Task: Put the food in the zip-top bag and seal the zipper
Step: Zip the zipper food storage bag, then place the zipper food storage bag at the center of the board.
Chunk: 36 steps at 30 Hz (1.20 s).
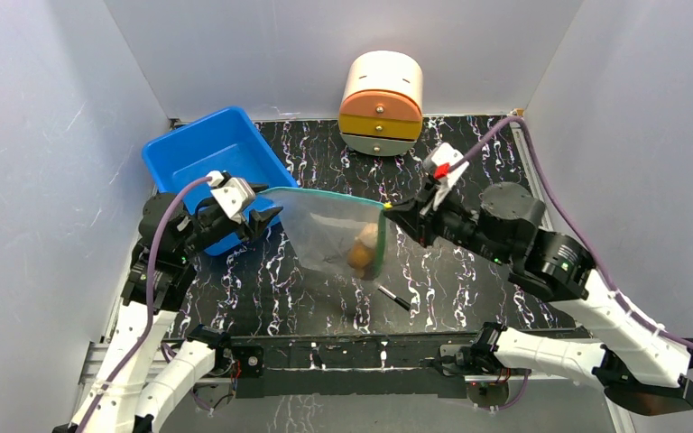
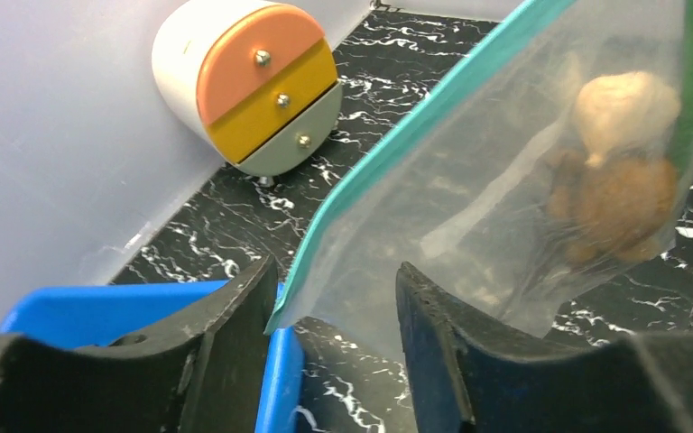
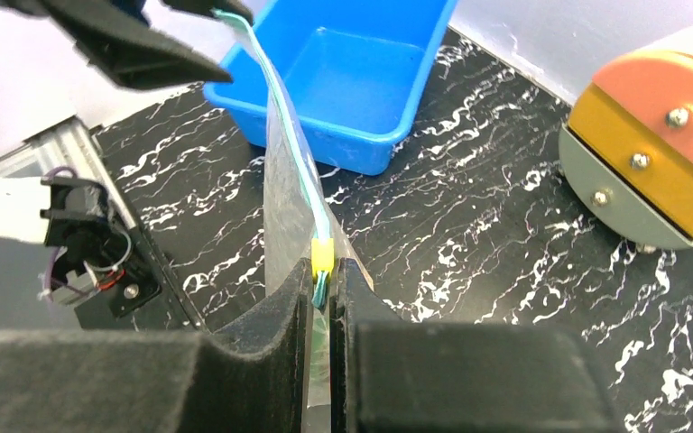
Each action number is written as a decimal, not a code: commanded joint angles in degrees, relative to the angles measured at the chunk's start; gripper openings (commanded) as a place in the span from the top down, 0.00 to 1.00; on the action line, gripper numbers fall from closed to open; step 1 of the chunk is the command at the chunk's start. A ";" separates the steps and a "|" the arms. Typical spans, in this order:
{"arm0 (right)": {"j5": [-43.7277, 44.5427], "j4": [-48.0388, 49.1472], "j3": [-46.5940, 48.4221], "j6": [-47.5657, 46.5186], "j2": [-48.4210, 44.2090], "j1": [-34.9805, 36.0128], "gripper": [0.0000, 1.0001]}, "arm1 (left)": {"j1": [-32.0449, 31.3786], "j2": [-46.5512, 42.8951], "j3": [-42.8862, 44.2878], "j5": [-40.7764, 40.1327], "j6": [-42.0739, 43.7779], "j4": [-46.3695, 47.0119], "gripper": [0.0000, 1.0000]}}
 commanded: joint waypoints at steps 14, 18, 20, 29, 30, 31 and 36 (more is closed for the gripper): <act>34.81 -2.64 12.02 0.89 16.43 -0.54 1.00 | 0.38 -3.17 -3.83 -2.53 -13.04 7.99 0.09; 36.56 -1.46 10.85 -3.06 14.96 -1.12 1.00 | 0.38 -3.01 -3.29 -1.69 -13.70 7.56 0.07; 39.65 -1.85 10.53 -4.89 14.44 -1.36 1.00 | 0.38 -2.82 -2.91 -0.92 -13.91 7.19 0.07; 52.85 -8.15 3.56 -7.16 14.34 -5.07 1.00 | 0.38 -3.41 -4.43 -2.81 -16.00 8.47 0.02; 52.90 -8.46 2.71 -6.69 14.57 -6.01 1.00 | 0.31 -3.42 -4.48 -3.34 -16.14 8.77 0.02; 53.18 -8.70 1.70 -6.66 14.82 -7.28 1.00 | 0.37 -3.51 -4.50 -3.77 -16.16 8.91 0.02; 54.65 -9.41 -0.25 -8.46 18.10 -18.99 1.00 | 0.38 -3.72 -4.35 -5.93 -16.16 8.71 0.02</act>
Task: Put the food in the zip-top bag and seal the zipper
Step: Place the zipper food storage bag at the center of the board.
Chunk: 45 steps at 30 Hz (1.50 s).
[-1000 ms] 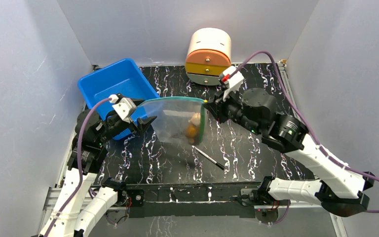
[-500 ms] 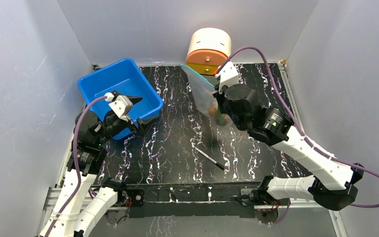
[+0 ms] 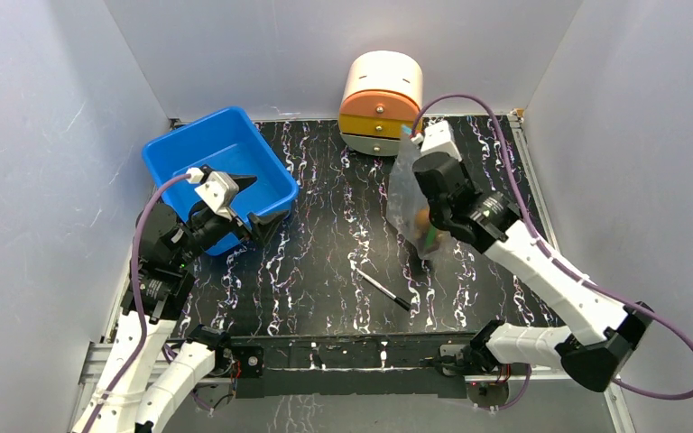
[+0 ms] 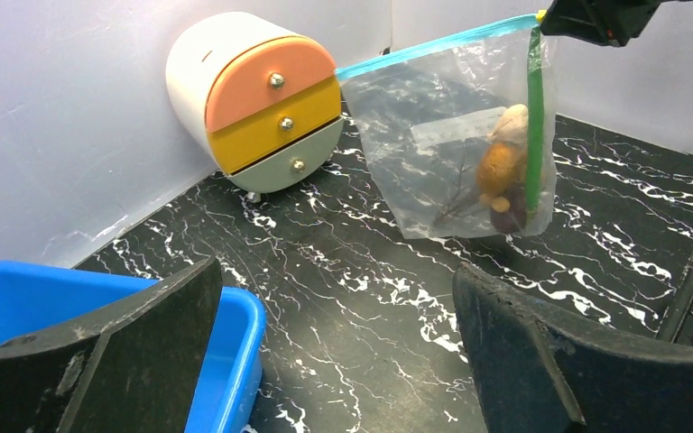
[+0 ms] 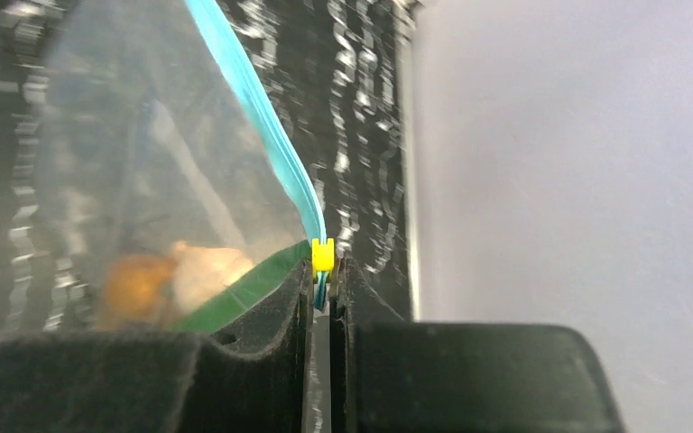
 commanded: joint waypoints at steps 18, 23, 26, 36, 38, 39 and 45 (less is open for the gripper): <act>-0.39 7.75 -1.70 2.52 10.77 -13.36 1.00 | 0.16 -1.88 -1.18 -2.48 -0.12 3.27 0.02; -11.85 11.24 -5.05 9.68 12.04 -10.06 0.95 | 0.16 -1.45 -0.41 -3.07 0.58 2.44 0.02; -17.82 14.41 -7.80 11.80 11.63 -8.23 0.94 | 0.16 -1.84 -0.48 -3.33 1.02 1.54 0.02; -33.87 19.84 -12.44 18.22 7.60 -7.74 0.74 | 0.15 -1.99 -1.41 -3.01 1.18 1.55 0.02; -34.75 19.34 -11.73 18.62 6.95 -7.69 0.67 | 0.16 -1.91 -2.12 -2.93 0.86 1.67 0.02; -35.08 18.88 -11.23 18.78 6.54 -7.71 0.63 | 0.15 -1.84 -2.44 -3.00 0.53 1.52 0.02; -37.84 16.99 -9.53 19.07 1.94 -7.71 0.47 | 0.15 -0.36 -3.49 -5.17 -3.24 1.11 0.02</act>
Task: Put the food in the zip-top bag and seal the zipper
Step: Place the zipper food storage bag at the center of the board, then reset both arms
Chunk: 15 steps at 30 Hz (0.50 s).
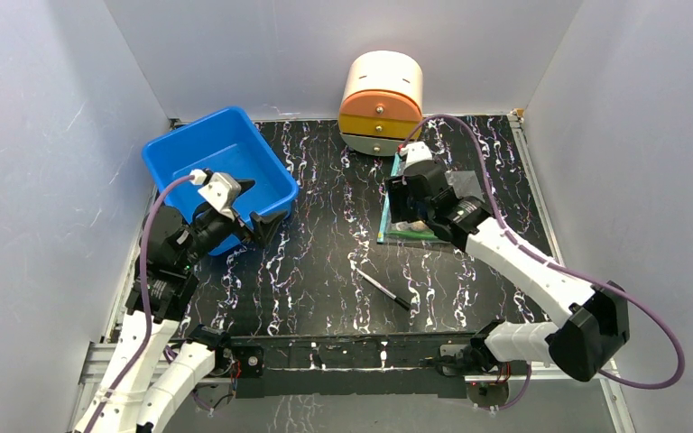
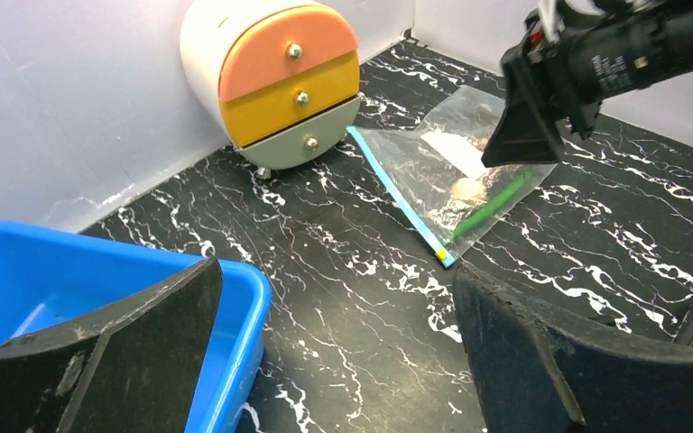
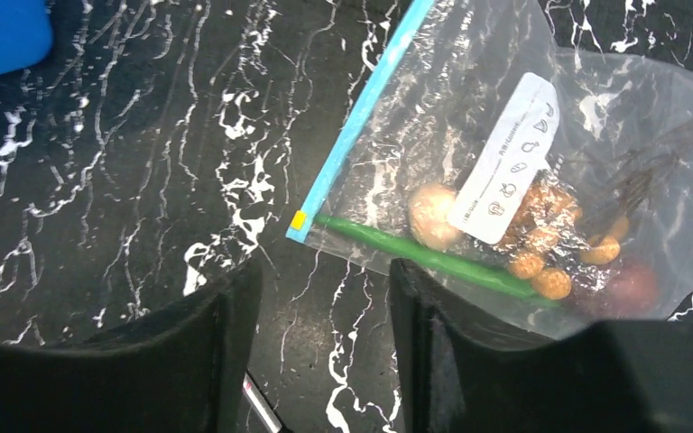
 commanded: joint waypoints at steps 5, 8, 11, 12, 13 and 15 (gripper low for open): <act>-6.42 0.07 4.41 2.66 -9.33 0.06 0.19 | 0.10 2.15 0.11 -5.25 -11.29 0.53 0.02; -6.85 -1.26 5.32 3.58 -12.33 0.04 0.02 | 0.15 4.36 2.05 -6.45 -13.98 -1.86 0.02; -6.28 -2.59 6.70 5.50 -15.22 0.11 0.02 | 0.16 7.09 4.94 -10.05 -18.56 -5.82 0.02; -6.33 -2.67 7.08 6.28 -16.29 0.07 0.02 | 0.16 7.94 5.78 -11.75 -20.45 -7.08 0.02; -6.84 -2.48 7.27 6.96 -17.40 0.05 0.02 | 0.15 8.62 6.51 -13.34 -22.11 -8.22 0.01; -8.31 -1.26 6.80 7.95 -20.07 0.06 0.02 | 0.13 9.77 7.89 -15.88 -24.46 -10.47 0.02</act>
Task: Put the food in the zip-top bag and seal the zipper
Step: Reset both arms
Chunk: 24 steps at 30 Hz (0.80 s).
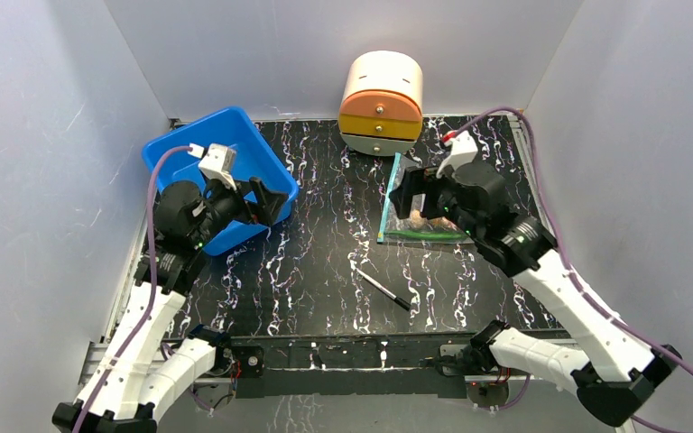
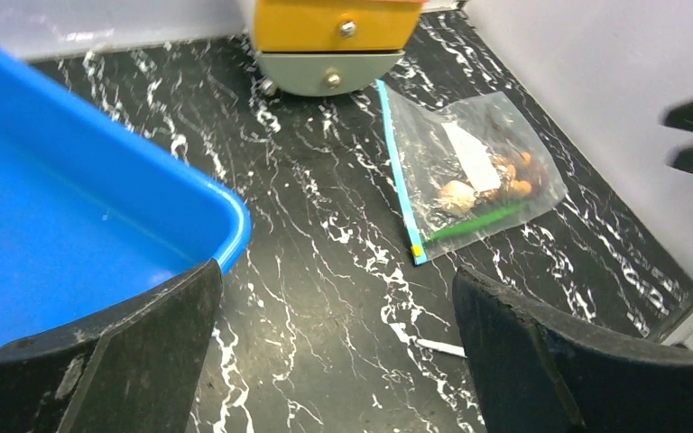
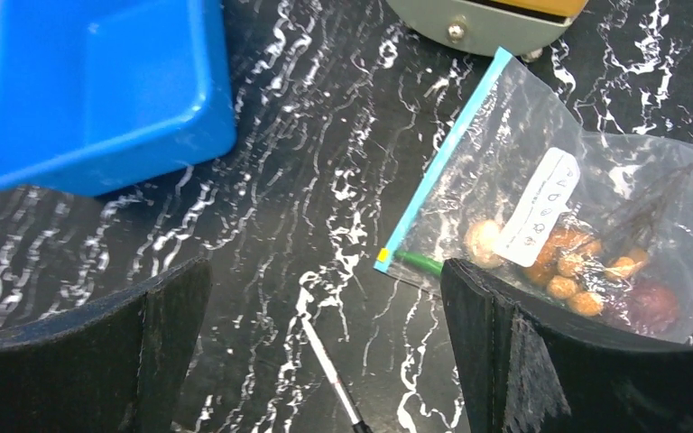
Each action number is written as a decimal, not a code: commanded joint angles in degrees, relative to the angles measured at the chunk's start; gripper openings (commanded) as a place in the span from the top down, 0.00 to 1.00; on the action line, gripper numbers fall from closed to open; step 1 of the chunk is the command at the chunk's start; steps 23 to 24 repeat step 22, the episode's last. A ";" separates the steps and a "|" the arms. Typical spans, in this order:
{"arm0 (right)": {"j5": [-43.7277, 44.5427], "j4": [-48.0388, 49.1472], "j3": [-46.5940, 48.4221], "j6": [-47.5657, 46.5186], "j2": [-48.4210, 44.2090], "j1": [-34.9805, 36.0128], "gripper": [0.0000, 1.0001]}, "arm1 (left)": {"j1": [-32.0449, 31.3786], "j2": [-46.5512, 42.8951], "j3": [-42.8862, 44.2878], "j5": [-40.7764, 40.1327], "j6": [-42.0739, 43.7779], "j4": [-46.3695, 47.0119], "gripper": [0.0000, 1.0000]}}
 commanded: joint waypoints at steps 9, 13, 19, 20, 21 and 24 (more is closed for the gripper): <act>-1.60 4.96 -1.84 6.71 -13.94 0.08 0.02 | 0.15 -1.08 4.27 -3.72 -8.25 -4.63 0.02; -1.54 4.14 -2.43 8.27 -14.62 0.04 0.02 | 0.16 -3.12 2.87 -3.39 -7.79 -2.44 0.02; -2.16 3.52 -3.35 9.22 -14.41 0.07 0.02 | 0.16 -2.83 3.43 -3.14 -7.56 -2.91 0.02; -2.03 3.35 -3.39 9.24 -14.20 0.03 0.02 | 0.09 -2.65 3.65 -3.29 -7.32 -3.32 0.02; -1.78 3.13 -3.50 9.25 -14.11 0.10 0.02 | 0.12 -2.72 3.76 -3.38 -7.08 -3.67 0.02; -1.34 3.06 -3.75 9.30 -14.01 0.10 0.02 | 0.16 -3.12 3.48 -3.12 -6.84 -3.26 0.02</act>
